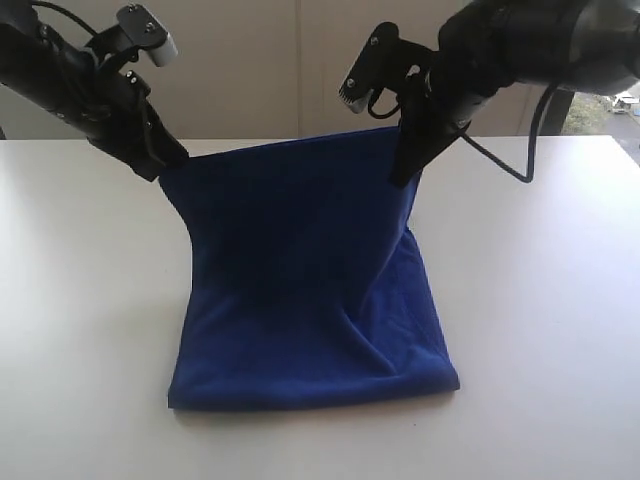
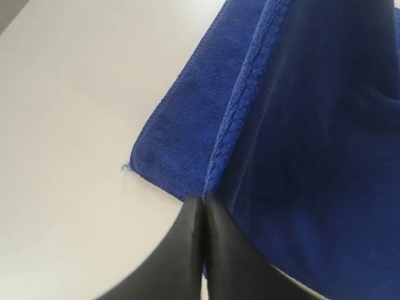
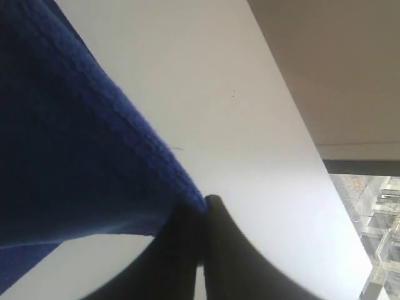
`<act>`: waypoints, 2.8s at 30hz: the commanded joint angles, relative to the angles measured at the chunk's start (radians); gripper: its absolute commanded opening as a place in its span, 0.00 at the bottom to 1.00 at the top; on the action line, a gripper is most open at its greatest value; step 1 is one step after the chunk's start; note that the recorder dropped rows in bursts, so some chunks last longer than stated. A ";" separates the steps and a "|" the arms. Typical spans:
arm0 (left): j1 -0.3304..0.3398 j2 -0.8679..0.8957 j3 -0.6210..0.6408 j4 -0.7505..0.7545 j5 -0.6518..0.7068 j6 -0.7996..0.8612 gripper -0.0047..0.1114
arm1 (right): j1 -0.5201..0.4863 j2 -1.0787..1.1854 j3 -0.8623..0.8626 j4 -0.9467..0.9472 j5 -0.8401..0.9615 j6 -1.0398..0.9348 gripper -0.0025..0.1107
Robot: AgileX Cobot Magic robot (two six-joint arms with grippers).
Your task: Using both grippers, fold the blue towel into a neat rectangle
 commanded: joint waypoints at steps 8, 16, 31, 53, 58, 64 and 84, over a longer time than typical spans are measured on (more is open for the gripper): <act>0.002 -0.169 0.006 0.011 0.319 -0.002 0.04 | -0.010 -0.181 -0.011 0.150 0.313 -0.103 0.02; 0.000 -0.310 0.035 0.003 0.552 -0.092 0.04 | -0.006 -0.374 0.103 0.370 0.543 -0.204 0.02; -0.159 -0.637 0.247 0.019 0.552 -0.242 0.04 | -0.006 -0.812 0.333 0.534 0.596 -0.146 0.02; -0.158 -0.740 0.276 0.087 0.552 -0.285 0.04 | -0.006 -0.915 0.346 0.593 0.596 -0.093 0.02; -0.158 -0.738 0.296 0.184 0.437 -0.273 0.04 | -0.006 -0.859 0.346 0.561 0.596 -0.091 0.02; -0.158 -0.694 0.375 0.225 0.300 -0.224 0.04 | -0.006 -0.782 0.346 0.520 0.595 -0.091 0.02; -0.158 -0.353 0.462 0.251 -0.381 -0.094 0.04 | -0.011 -0.376 0.346 0.308 0.165 -0.015 0.02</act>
